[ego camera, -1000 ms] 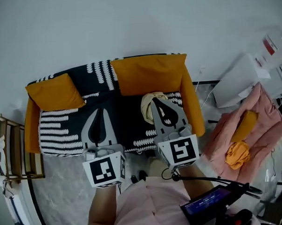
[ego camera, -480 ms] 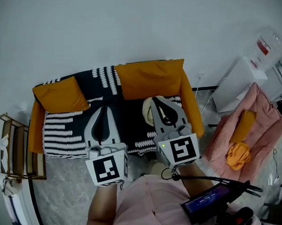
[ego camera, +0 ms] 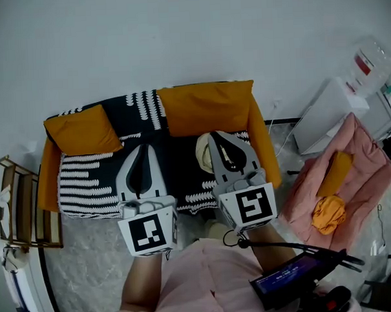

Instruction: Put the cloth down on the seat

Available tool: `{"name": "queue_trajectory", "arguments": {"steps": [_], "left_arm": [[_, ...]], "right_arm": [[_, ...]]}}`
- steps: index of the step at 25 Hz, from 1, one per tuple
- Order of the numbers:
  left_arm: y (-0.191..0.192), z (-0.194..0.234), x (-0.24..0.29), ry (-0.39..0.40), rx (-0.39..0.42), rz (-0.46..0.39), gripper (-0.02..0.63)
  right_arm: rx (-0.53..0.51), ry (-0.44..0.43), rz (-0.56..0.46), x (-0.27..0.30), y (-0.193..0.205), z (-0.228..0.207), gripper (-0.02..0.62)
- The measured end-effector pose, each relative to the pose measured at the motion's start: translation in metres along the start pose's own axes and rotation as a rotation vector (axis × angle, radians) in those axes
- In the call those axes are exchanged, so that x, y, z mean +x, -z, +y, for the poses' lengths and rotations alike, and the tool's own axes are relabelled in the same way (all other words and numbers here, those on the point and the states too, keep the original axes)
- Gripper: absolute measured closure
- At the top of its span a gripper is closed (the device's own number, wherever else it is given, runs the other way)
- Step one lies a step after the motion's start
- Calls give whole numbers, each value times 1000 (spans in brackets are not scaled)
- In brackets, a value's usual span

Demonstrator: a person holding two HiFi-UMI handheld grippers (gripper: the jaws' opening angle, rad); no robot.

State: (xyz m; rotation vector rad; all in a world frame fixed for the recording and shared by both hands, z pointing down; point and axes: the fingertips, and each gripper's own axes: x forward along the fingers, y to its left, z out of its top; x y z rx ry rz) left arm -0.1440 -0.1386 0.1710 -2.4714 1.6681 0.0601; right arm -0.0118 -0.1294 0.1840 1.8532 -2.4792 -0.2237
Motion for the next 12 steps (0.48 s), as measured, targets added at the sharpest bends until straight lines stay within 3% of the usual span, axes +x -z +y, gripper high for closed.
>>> {"name": "queue_trajectory", "arguments": {"steps": [12], "left_arm": [[3,-3,9,1,-2,-4,580]], "right_arm": [[-11,7,4,4,5,-7,595]]}}
